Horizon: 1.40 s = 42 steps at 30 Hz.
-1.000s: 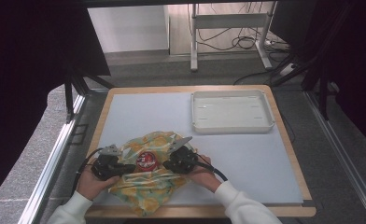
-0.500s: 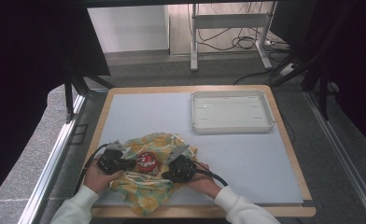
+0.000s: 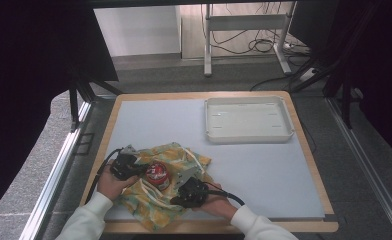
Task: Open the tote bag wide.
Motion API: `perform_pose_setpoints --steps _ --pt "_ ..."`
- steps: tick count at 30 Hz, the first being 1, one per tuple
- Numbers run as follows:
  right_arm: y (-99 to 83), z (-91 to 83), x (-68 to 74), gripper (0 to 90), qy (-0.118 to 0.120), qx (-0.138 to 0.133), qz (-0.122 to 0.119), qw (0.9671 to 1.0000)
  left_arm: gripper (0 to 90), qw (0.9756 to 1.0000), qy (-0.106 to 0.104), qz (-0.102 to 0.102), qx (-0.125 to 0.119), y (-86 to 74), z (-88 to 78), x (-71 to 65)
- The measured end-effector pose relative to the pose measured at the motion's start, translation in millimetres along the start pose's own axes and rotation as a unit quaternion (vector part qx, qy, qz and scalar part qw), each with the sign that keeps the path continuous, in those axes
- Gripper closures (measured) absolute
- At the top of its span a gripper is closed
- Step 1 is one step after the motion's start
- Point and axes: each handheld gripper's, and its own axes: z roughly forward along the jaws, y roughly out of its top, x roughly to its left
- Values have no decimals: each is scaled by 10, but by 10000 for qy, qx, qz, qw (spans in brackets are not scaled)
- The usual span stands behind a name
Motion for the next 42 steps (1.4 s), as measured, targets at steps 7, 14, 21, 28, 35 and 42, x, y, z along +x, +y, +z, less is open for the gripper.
perform_pose_setpoints --steps 7,14,21,28,35,42 --pt "-56 16 163 888 213 43 -266 9994 900 9999 107 34 33 71 66 -24" --pt "-77 4 186 887 222 39 -309 9993 900 9999 79 -62 7 70 80 10" --pt "-44 -164 75 886 -71 -234 -63 9997 900 9998 -36 -42 -178 38 -35 -5" --pt "95 -486 -121 887 -649 -673 204 9954 900 9983 -201 -94 -531 -20 -300 -53" --pt "283 -419 -386 887 -939 -542 422 9932 900 9951 -327 -91 -924 -51 -642 -118" --pt "392 -270 -566 886 -1067 -410 613 9916 900 9962 -703 -136 -500 -159 -509 -156"
